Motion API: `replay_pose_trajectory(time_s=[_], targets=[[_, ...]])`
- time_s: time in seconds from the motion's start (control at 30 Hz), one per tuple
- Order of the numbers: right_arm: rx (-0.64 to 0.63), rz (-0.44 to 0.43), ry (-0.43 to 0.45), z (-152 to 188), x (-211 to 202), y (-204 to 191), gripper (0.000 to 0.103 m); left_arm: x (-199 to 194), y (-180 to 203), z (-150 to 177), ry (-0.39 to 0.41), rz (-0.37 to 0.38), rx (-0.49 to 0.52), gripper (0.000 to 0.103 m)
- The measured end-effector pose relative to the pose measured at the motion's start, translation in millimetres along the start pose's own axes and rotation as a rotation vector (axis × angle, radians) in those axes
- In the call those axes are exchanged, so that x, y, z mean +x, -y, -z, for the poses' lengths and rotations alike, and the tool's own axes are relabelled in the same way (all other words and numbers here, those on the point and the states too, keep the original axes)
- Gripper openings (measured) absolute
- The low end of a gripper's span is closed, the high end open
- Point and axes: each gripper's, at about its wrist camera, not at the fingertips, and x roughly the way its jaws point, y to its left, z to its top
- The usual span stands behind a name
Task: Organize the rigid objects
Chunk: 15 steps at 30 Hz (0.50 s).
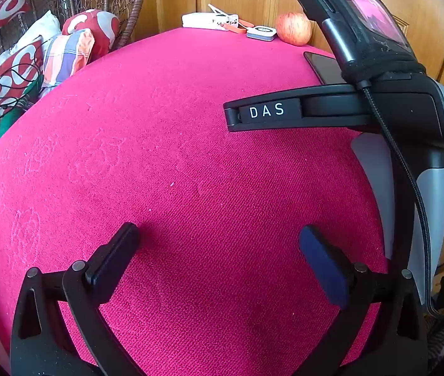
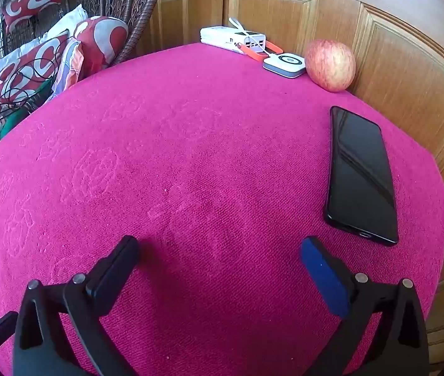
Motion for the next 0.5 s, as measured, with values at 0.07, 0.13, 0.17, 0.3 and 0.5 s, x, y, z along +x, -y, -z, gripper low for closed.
replay_pose_trajectory(time_s=[0.07,0.13,0.17,0.3,0.5], targets=[[-0.011,0.014,-0.003,0.0,0.0,-1.1,0.103,0.1,-0.1,0.0,-0.006,0.003,-0.002,0.103],[-0.009,0.011,-0.009,-0.5,-0.6,-0.9,0.103,0.4,-0.1,-0.1,-0.012,0.004,-0.003,0.103],[-0.009,0.012,-0.009,-0.4,-1.2,-1.1,0.103,0.3,0.0,-0.1,-0.012,0.004,-0.002,0.103],[-0.010,0.014,-0.012,-1.2,-0.9,-2.4,0.103,1.1,-0.2,-1.3,-0.012,0.004,-0.001,0.103],[-0.006,0.009,-0.009,-1.5,1.3,-0.9,0.103,0.1,0.0,-0.1,-0.007,0.001,-0.002,0.103]])
